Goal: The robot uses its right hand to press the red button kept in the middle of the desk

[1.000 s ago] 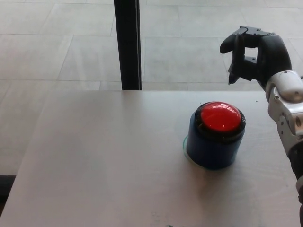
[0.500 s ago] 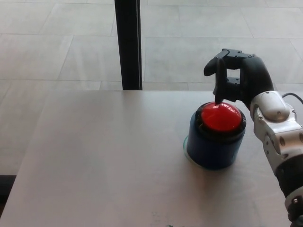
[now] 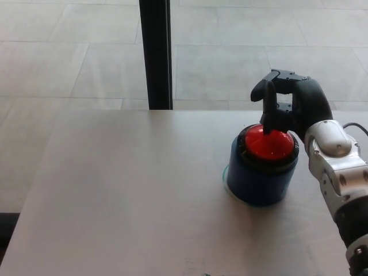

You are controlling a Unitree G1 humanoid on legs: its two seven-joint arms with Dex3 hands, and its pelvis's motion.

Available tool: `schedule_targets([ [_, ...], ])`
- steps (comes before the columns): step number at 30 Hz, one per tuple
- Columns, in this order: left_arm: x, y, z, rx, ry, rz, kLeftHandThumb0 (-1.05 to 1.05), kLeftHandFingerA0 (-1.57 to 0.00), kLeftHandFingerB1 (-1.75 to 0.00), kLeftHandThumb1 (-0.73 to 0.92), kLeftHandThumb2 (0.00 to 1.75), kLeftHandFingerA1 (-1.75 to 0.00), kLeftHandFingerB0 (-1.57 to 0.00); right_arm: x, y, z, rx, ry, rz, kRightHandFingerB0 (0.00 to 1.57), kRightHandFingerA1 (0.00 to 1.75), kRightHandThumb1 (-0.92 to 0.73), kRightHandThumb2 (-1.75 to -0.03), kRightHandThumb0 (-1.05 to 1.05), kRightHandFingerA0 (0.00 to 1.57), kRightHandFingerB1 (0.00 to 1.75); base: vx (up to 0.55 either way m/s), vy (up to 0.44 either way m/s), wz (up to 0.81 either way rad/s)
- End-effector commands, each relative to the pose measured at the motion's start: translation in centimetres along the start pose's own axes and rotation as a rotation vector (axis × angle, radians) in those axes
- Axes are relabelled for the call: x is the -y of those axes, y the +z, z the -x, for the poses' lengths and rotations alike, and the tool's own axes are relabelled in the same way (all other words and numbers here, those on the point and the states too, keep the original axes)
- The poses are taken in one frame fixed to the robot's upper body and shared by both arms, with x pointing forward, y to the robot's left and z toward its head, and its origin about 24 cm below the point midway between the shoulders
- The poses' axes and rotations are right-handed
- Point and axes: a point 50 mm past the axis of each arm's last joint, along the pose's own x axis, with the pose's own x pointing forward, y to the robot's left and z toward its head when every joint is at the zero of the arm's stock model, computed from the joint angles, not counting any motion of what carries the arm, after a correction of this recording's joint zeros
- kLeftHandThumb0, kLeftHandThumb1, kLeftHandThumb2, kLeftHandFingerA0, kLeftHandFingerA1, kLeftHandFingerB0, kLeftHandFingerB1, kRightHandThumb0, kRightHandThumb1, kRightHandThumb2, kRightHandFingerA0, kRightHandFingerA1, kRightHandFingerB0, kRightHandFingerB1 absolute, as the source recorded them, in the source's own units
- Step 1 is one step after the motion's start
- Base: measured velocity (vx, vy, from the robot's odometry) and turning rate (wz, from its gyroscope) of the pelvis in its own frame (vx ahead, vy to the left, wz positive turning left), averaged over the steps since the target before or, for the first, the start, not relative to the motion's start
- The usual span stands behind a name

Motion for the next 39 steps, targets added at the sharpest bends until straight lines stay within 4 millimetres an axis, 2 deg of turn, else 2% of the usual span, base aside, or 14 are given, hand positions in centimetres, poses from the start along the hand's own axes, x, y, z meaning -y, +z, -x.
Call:
schedule_targets([
  [1, -0.5, 0.3, 0.0, 0.006, 0.012, 0.005, -0.37, -0.46, -1.09, 0.92, 1.17, -1.46, -0.3, 0.1, -1.2, 0.4, -0.032, -0.032, -0.016, 0.83, 1.75, -0.43, -1.33, -0.19, 0.98, 1.52, 0.0, 0.0, 0.0],
  [8, -0.3, 0.3, 0.0, 0.004, 0.009, 0.022, -0.36, -0.43, -1.13, 0.91, 1.18, -1.47, -0.29, -1.1, -2.4, 1.0, -0.038, -0.017, -0.048, 0.81, 1.75, -0.44, -1.31, -0.2, 0.97, 1.51, 0.0, 0.0, 0.0],
  [9, -0.3, 0.4, -0.1, 0.001, 0.021, 0.014, -0.36, -0.48, -1.08, 0.92, 1.11, -1.41, -0.32, -1.3, -2.6, 1.1, -0.042, -0.015, -0.048, 0.82, 1.75, -0.44, -1.31, -0.2, 0.98, 1.49, 0.0, 0.0, 0.0],
  [10, -0.2, 0.4, -0.1, 0.003, 0.02, 0.014, -0.36, -0.45, -1.12, 0.9, 1.18, -1.46, -0.31, -1.4, -2.7, 1.2, -0.045, -0.016, -0.041, 0.81, 1.75, -0.44, -1.3, -0.19, 0.97, 1.5, 0.0, 0.0, 0.0],
  [14, -0.2, 0.4, 0.0, 0.011, 0.01, 0.017, -0.35, -0.46, -1.13, 0.91, 1.19, -1.46, -0.34, -2.1, -3.5, 1.6, -0.064, -0.004, -0.003, 0.82, 1.75, -0.5, -1.24, -0.17, 0.97, 1.48, 0.0, 0.0, 0.0],
  [18, -0.2, 0.4, 0.0, 0.013, 0.001, 0.024, -0.36, -0.43, -1.13, 0.92, 1.18, -1.46, -0.31, -2.0, -4.2, 1.9, -0.072, -0.006, 0.001, 0.83, 1.72, -0.51, -1.21, -0.16, 0.96, 1.43, 0.0, 0.0, 0.0],
  [20, -0.3, 0.5, 0.0, 0.013, 0.001, 0.01, -0.36, -0.47, -1.07, 0.92, 1.15, -1.43, -0.29, -1.7, -4.6, 2.0, -0.09, -0.011, 0.027, 0.8, 1.74, -0.53, -1.23, -0.16, 0.96, 1.46, 0.0, 0.0, 0.0],
  [26, -0.2, 0.4, 0.0, 0.012, 0.006, 0.02, -0.37, -0.49, -1.1, 0.92, 1.14, -1.45, -0.31, -1.0, -5.6, 2.4, -0.125, -0.024, 0.066, 0.78, 1.75, -0.51, -1.22, -0.19, 0.95, 1.51, 0.0, 0.0, 0.0],
  [27, -0.3, 0.4, 0.0, 0.012, 0.007, 0.003, -0.35, -0.44, -1.11, 0.91, 1.17, -1.44, -0.32, -0.4, -6.1, 2.6, -0.138, -0.034, 0.099, 0.95, 1.4, -0.48, -1.17, -0.29, 1.24, 1.22, 0.0, 0.0, 0.0],
  [29, -0.3, 0.4, 0.0, 0.012, 0.007, 0.002, -0.35, -0.44, -1.11, 0.91, 1.17, -1.44, -0.32, -0.4, -6.1, 2.6, -0.137, -0.034, 0.099, 0.95, 1.4, -0.48, -1.17, -0.29, 1.24, 1.22, 0.0, 0.0, 0.0],
  [30, -0.3, 0.4, 0.0, 0.011, 0.007, 0.007, -0.35, -0.48, -1.09, 0.92, 1.13, -1.42, -0.33, -0.1, -6.0, 2.5, -0.125, -0.041, 0.111, 0.79, 1.72, -0.47, -1.24, -0.19, 0.96, 1.51, 0.0, 0.0, 0.0],
  [33, -0.3, 0.4, 0.0, 0.012, 0.008, 0.006, -0.37, -0.48, -1.16, 0.92, 1.16, -1.48, -0.35, 0.2, -5.0, 2.1, -0.079, -0.051, 0.11, 0.79, 1.73, -0.52, -1.18, -0.21, 0.98, 1.5, 0.0, 0.0, 0.0],
  [37, -0.3, 0.3, 0.0, 0.008, 0.003, -0.008, -0.37, -0.47, -1.09, 0.92, 1.18, -1.46, -0.31, 0.5, -2.5, 1.0, 0.001, -0.085, 0.086, 0.81, 1.75, -0.48, -1.24, -0.23, 0.96, 1.52, 0.0, 0.0, 0.0],
  [39, -0.2, 0.1, 0.0, 0.007, 0.0, -0.02, -0.36, -0.47, -1.09, 0.92, 1.18, -1.44, -0.32, 0.7, -0.7, 0.3, 0.044, -0.112, -0.024, 0.83, 1.75, -0.49, -1.19, -0.19, 0.93, 1.49, 0.0, 0.0, 0.0],
])
